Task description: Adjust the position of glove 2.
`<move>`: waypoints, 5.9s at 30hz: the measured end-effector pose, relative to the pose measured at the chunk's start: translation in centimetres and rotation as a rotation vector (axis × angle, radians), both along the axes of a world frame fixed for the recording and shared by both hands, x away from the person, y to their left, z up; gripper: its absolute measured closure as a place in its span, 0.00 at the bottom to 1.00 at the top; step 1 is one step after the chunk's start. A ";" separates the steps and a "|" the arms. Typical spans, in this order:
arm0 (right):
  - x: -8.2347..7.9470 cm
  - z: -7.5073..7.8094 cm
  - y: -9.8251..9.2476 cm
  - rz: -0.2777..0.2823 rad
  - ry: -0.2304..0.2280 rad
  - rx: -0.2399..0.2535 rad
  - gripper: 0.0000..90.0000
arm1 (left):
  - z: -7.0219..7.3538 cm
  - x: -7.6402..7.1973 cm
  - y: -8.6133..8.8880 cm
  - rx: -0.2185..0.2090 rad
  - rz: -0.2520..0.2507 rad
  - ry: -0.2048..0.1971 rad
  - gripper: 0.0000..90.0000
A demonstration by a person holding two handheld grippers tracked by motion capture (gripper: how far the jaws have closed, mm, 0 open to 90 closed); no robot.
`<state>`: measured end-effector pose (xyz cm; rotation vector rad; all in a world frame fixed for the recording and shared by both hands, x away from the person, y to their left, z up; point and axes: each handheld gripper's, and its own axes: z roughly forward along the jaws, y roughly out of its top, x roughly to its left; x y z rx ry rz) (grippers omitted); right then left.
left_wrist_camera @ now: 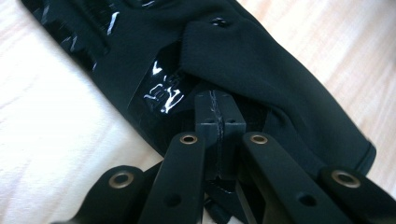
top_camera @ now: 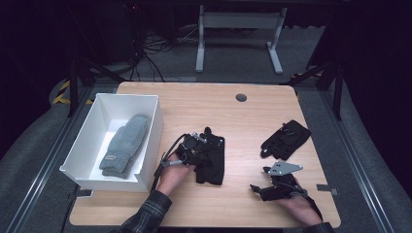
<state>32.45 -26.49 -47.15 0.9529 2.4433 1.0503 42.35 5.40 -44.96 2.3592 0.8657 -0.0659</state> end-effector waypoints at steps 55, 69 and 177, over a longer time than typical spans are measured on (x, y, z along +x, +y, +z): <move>4.3 4.2 -3.7 -0.077 -0.020 -0.010 1.00 | -1.5 -9.2 4.1 0.061 -0.037 -0.294 0.17; 8.3 4.8 -10.0 -0.246 -0.032 -0.011 1.00 | -2.5 -8.5 5.0 0.023 -0.030 -0.264 0.05; 2.4 2.7 -4.5 0.073 0.100 -0.160 1.00 | -3.0 -8.6 5.2 -0.009 -0.024 -0.284 0.00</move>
